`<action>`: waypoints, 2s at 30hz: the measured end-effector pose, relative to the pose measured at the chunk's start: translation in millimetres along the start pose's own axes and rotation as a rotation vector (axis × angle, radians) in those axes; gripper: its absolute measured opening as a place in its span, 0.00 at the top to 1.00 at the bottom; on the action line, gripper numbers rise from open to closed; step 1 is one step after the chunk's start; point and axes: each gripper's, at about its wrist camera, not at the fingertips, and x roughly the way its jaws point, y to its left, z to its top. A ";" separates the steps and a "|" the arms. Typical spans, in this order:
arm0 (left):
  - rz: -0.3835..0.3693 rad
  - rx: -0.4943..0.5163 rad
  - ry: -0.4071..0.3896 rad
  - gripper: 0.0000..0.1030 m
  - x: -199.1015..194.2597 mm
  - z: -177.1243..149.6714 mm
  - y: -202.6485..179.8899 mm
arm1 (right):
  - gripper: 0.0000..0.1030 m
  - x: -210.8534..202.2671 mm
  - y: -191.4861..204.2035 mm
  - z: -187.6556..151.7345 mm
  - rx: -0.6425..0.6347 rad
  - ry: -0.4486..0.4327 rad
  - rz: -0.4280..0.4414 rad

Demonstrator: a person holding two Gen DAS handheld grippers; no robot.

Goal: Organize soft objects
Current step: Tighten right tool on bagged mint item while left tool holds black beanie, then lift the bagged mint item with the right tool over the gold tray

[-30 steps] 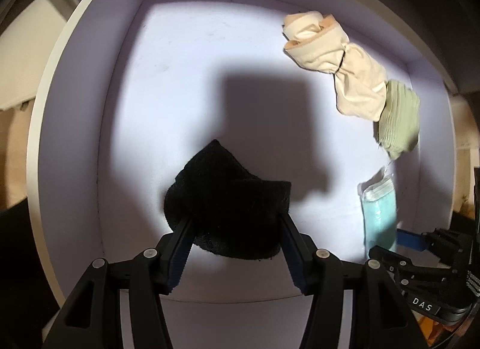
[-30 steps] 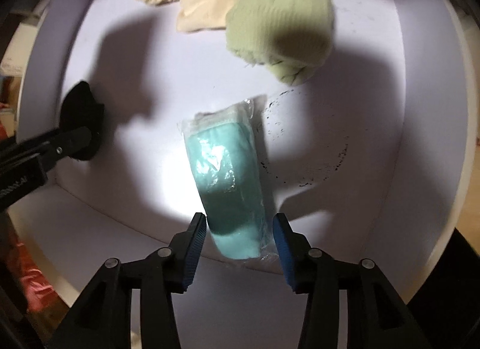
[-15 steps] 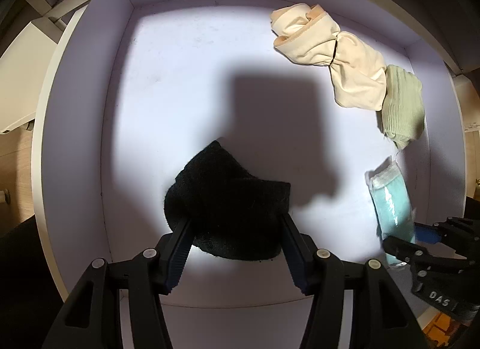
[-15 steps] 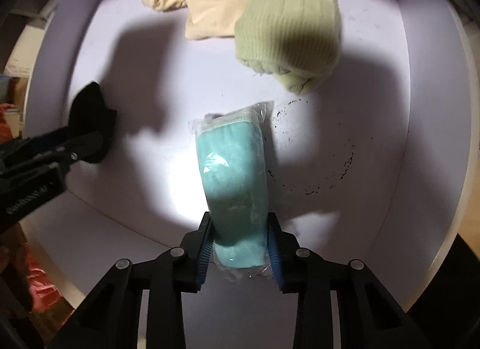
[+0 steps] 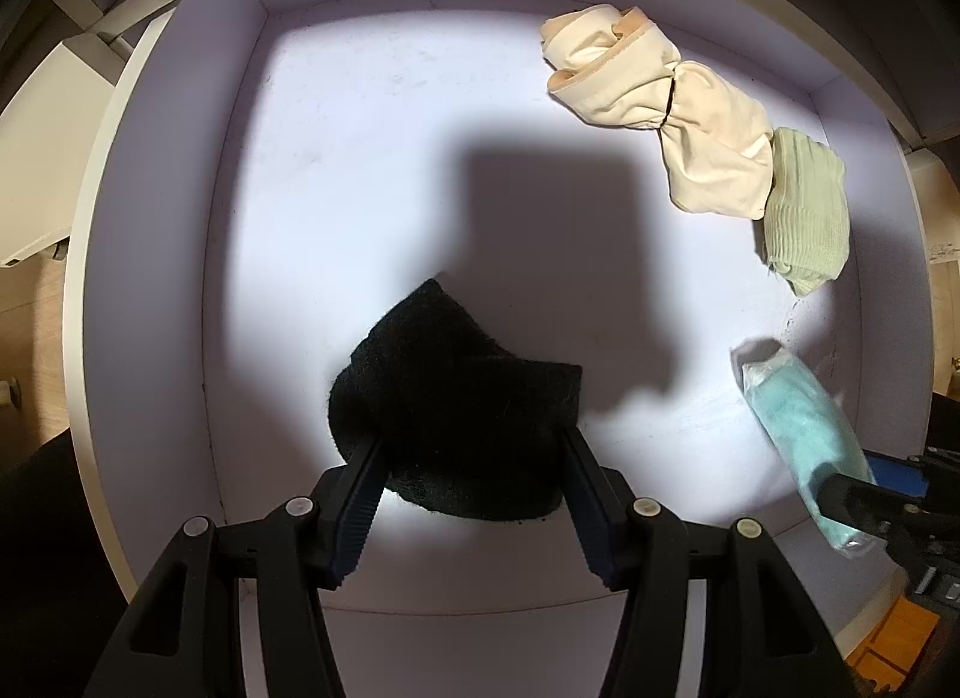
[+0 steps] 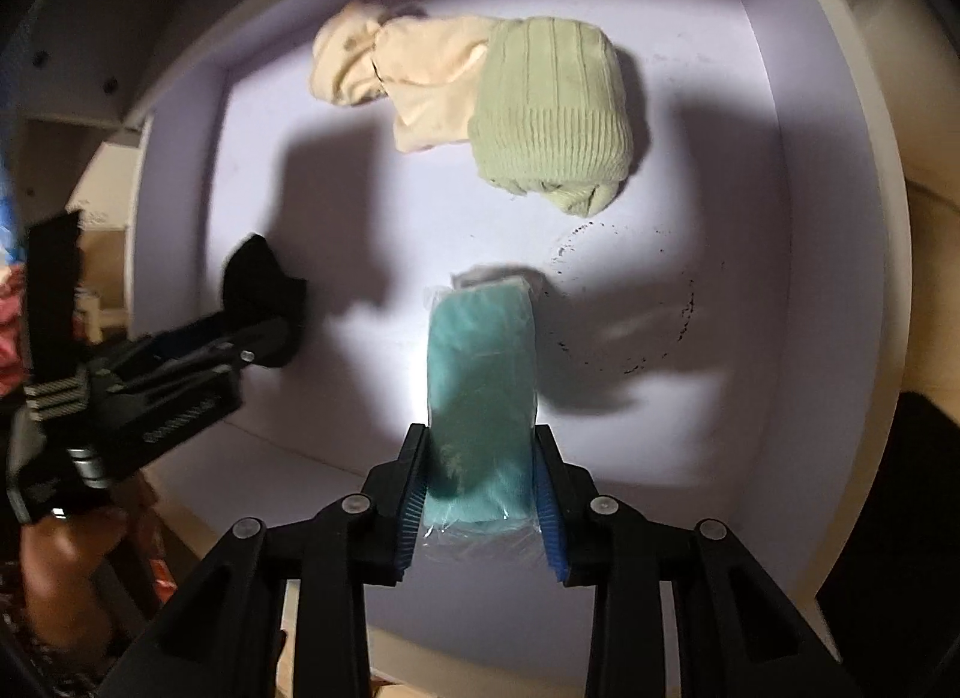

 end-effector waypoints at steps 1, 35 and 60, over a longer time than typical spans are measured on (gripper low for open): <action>-0.001 0.000 0.001 0.44 -0.6 0.4 1.2 | 0.69 -3.9 0.3 -0.4 0.006 -0.007 0.018; -0.034 -0.034 0.010 0.44 1.8 -0.7 14.0 | 0.71 -238.8 25.6 -28.6 -0.041 -0.326 0.432; -0.062 -0.066 0.019 0.41 4.1 1.8 28.0 | 0.70 -262.7 192.5 163.3 -0.332 -0.298 0.244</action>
